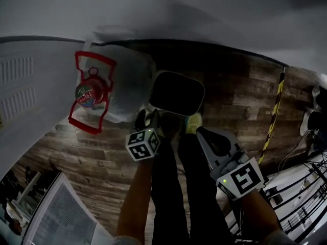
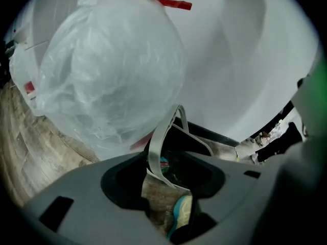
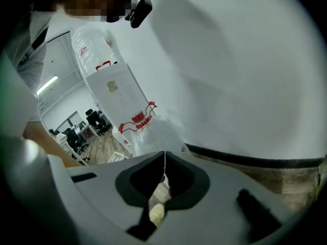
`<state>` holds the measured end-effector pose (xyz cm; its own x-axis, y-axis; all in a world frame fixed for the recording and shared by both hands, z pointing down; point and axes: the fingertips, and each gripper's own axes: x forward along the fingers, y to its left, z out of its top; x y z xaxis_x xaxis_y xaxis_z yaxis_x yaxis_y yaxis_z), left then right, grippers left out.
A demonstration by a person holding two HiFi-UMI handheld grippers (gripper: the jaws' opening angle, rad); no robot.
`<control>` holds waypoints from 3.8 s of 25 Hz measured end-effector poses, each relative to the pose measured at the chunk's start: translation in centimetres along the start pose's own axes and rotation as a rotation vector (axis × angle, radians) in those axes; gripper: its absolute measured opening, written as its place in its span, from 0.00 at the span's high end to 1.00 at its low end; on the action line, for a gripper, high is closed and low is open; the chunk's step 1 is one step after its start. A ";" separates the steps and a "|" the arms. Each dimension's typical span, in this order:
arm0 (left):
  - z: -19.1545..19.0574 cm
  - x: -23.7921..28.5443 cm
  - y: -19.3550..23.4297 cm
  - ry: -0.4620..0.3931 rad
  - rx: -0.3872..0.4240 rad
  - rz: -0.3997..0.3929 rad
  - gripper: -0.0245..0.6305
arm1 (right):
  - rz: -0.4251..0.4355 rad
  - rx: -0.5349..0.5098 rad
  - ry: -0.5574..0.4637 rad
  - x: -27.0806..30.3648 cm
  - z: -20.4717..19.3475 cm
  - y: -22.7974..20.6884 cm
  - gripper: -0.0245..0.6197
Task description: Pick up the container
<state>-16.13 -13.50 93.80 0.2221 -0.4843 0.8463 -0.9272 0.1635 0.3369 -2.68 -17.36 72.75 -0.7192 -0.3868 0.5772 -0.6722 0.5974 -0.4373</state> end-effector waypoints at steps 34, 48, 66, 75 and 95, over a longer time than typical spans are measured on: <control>0.9 6.2 -11.3 0.311 0.387 -0.141 0.94 | -0.092 0.087 -0.053 -6.8 0.6 -6.0 0.92; -1.6 3.3 -12.1 0.486 0.397 -0.069 0.94 | -0.135 0.044 -0.082 -9.9 4.5 -5.9 0.92; -1.4 -12.8 -13.3 0.579 0.223 -0.016 0.94 | -0.154 -0.026 -0.139 -17.8 15.3 -1.2 0.92; 1.2 -23.0 -14.4 0.538 0.149 -0.006 0.94 | -0.207 -0.116 -0.185 -24.9 22.7 2.2 0.92; 5.5 -34.3 -12.2 0.505 0.073 -0.037 0.94 | -0.374 -0.086 -0.404 -37.5 31.5 8.6 0.92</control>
<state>-14.13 -3.58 58.36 0.3563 -0.0097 0.9343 -0.9307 0.0849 0.3558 12.99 -19.89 25.61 -0.4561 -0.8117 0.3649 -0.8899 0.4166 -0.1857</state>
